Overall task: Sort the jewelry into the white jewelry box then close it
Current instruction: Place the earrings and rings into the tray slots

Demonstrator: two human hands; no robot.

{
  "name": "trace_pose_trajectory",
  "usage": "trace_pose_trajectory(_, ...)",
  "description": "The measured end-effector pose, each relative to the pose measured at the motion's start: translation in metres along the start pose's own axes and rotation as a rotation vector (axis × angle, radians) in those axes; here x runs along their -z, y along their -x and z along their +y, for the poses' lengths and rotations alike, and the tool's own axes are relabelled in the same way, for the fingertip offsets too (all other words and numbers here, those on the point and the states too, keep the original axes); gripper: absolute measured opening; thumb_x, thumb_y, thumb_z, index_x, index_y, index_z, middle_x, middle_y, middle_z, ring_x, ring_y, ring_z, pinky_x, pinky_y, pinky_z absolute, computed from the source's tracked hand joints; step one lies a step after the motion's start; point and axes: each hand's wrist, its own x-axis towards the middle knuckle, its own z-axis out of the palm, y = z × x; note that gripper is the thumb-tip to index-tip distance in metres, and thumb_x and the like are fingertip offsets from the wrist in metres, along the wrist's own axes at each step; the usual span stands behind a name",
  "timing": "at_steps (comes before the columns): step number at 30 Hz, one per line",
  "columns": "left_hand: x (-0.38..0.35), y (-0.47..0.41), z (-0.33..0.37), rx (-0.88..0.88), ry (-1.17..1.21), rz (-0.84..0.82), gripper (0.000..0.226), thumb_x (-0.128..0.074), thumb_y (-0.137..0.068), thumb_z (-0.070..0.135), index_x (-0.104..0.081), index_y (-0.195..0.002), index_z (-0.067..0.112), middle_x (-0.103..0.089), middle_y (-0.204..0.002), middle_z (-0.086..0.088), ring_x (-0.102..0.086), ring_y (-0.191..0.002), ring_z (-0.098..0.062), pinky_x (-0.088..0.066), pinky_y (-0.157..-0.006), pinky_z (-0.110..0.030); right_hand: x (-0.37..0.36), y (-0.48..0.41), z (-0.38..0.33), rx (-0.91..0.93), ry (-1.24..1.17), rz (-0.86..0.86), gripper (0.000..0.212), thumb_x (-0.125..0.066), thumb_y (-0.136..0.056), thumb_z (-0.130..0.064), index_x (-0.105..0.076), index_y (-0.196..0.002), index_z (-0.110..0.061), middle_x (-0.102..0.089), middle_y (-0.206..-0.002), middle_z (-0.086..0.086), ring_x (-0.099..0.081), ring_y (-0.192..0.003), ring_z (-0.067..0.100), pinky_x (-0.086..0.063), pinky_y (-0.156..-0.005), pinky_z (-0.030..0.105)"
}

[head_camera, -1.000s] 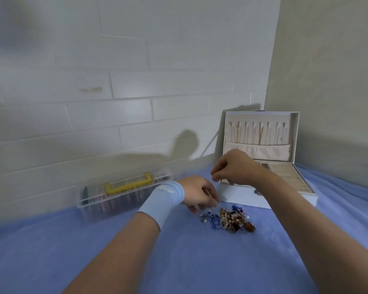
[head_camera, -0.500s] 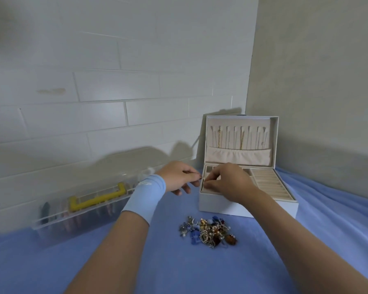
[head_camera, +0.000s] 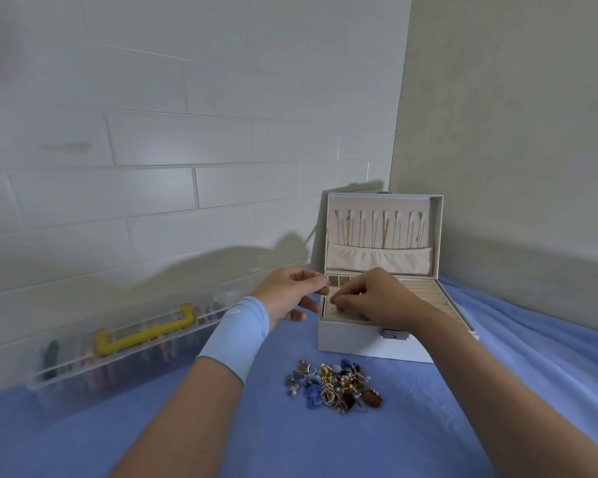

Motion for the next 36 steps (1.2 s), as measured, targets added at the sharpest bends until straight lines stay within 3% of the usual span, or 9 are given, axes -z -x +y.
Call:
trace_pose_trajectory(2,-0.001,0.0,0.0,0.003,0.003,-0.014,0.011,-0.065,-0.095,0.027,-0.071,-0.098,0.018,-0.076,-0.097,0.003,-0.066,-0.07,-0.013,-0.048,-0.055,-0.024,0.004,-0.001,0.0,0.0,-0.064,0.043,0.014,-0.071,-0.093,-0.021,-0.081,-0.084,-0.017,-0.068,-0.059,-0.017,-0.051,-0.046,-0.002,-0.044,-0.054,0.015)
trace_pose_trajectory(4,-0.003,0.0,-0.001,0.003,0.012,-0.012,0.012,-0.066,-0.095,0.027,-0.072,-0.099,0.017,-0.077,-0.099,0.002,-0.067,-0.071,-0.013,-0.047,-0.055,-0.024,0.005,-0.002,0.0,0.047,-0.154,0.089,0.006,-0.074,-0.09,-0.018,-0.079,-0.093,-0.016,-0.073,-0.072,-0.01,-0.054,-0.05,-0.002,-0.047,-0.056,0.018)
trace_pose_trajectory(8,-0.009,0.0,-0.001,-0.003,0.011,0.025,0.015,-0.068,-0.093,0.031,-0.073,-0.096,0.017,-0.076,-0.095,0.002,-0.067,-0.068,-0.011,-0.047,-0.056,-0.023,0.004,-0.002,-0.004,0.163,-0.25,0.098,0.02,-0.085,-0.079,-0.016,-0.078,-0.098,-0.019,-0.076,-0.087,0.001,-0.056,-0.057,0.004,-0.049,-0.058,0.022)
trace_pose_trajectory(14,-0.009,0.001,0.001,-0.051,-0.035,0.052,0.022,-0.06,-0.097,0.034,-0.074,-0.1,0.017,-0.077,-0.096,0.004,-0.065,-0.07,-0.011,-0.047,-0.057,-0.023,0.004,-0.006,-0.004,0.123,-0.274,0.238,0.007,-0.078,-0.087,-0.015,-0.081,-0.092,-0.019,-0.075,-0.075,-0.002,-0.052,-0.046,0.007,-0.048,-0.053,0.022)
trace_pose_trajectory(16,-0.006,-0.002,-0.001,-0.131,-0.216,0.109,0.017,-0.057,-0.098,0.028,-0.072,-0.095,0.02,-0.074,-0.093,0.004,-0.064,-0.072,-0.011,-0.047,-0.06,-0.023,0.007,-0.008,-0.001,0.061,-0.287,0.316,0.01,-0.076,-0.089,-0.014,-0.08,-0.096,-0.02,-0.073,-0.077,-0.009,-0.051,-0.043,-0.001,-0.044,-0.05,0.016)
trace_pose_trajectory(20,-0.007,-0.012,-0.011,-0.188,-0.569,0.141,0.002,-0.066,-0.091,0.03,-0.068,-0.092,0.031,-0.065,-0.089,0.013,-0.062,-0.088,-0.012,-0.051,-0.081,-0.029,0.003,-0.014,0.007,-0.004,-0.136,0.355,0.015,-0.075,-0.091,-0.017,-0.078,-0.104,-0.023,-0.071,-0.09,-0.014,-0.059,-0.06,-0.006,-0.045,-0.063,0.017)
trace_pose_trajectory(24,-0.014,-0.017,-0.02,-0.103,-0.525,0.073,0.023,-0.073,-0.086,0.031,-0.063,-0.106,0.024,-0.063,-0.103,0.004,-0.062,-0.092,-0.014,-0.057,-0.077,-0.032,-0.007,-0.023,0.004,-0.05,0.03,0.347,0.007,-0.083,-0.081,-0.031,-0.077,-0.081,-0.029,-0.071,-0.079,-0.015,-0.066,-0.076,0.002,-0.055,-0.068,0.028)
trace_pose_trajectory(27,-0.015,-0.019,-0.025,-0.102,-0.476,0.057,0.026,-0.072,-0.087,0.03,-0.062,-0.109,0.021,-0.062,-0.105,0.0,-0.062,-0.089,-0.015,-0.06,-0.068,-0.029,-0.009,-0.033,-0.001,-0.076,0.254,0.305,0.012,-0.08,-0.082,-0.04,-0.076,-0.082,-0.029,-0.071,-0.084,-0.015,-0.064,-0.083,0.006,-0.053,-0.074,0.03)
trace_pose_trajectory(36,-0.011,-0.027,-0.035,-0.142,-0.505,0.071,0.026,-0.073,-0.083,0.036,-0.066,-0.106,0.026,-0.063,-0.102,0.006,-0.062,-0.094,-0.014,-0.057,-0.089,-0.041,-0.013,-0.036,0.012,-0.067,0.447,0.255,0.017,-0.073,-0.085,-0.045,-0.074,-0.086,-0.028,-0.07,-0.085,-0.013,-0.062,-0.084,0.009,-0.047,-0.07,0.028)
